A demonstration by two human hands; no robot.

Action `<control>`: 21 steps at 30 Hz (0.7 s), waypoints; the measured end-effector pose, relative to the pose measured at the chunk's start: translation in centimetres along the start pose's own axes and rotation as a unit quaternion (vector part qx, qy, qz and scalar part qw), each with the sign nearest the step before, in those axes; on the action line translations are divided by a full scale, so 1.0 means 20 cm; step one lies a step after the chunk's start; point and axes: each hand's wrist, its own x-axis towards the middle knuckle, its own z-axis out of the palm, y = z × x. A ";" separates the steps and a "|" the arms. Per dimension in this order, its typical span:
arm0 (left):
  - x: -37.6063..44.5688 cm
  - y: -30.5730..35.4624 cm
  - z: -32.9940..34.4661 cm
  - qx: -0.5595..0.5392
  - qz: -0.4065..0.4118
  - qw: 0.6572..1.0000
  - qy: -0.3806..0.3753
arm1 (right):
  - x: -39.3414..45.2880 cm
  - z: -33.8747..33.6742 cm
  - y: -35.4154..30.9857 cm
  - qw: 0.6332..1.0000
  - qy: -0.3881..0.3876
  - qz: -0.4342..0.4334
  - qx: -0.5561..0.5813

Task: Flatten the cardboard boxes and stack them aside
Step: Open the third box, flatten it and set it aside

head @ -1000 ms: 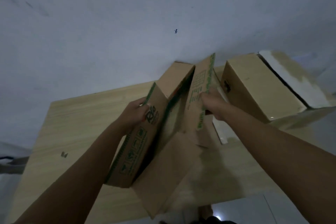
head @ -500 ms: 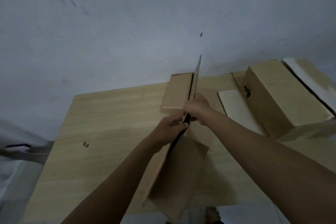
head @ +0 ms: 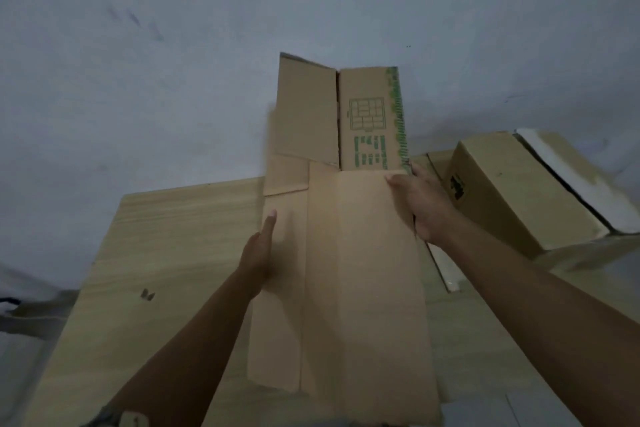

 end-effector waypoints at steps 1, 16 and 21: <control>0.01 0.02 -0.01 -0.022 -0.014 0.999 -0.025 | -0.01 -0.01 -0.02 1.000 -0.005 0.003 0.015; 0.13 0.28 -0.11 -0.121 -0.017 0.990 -0.076 | 0.03 -0.23 0.14 0.996 0.007 0.056 -0.064; 0.13 0.21 -0.03 0.014 0.078 0.996 0.044 | 0.08 -0.28 0.31 0.964 0.057 0.086 -0.247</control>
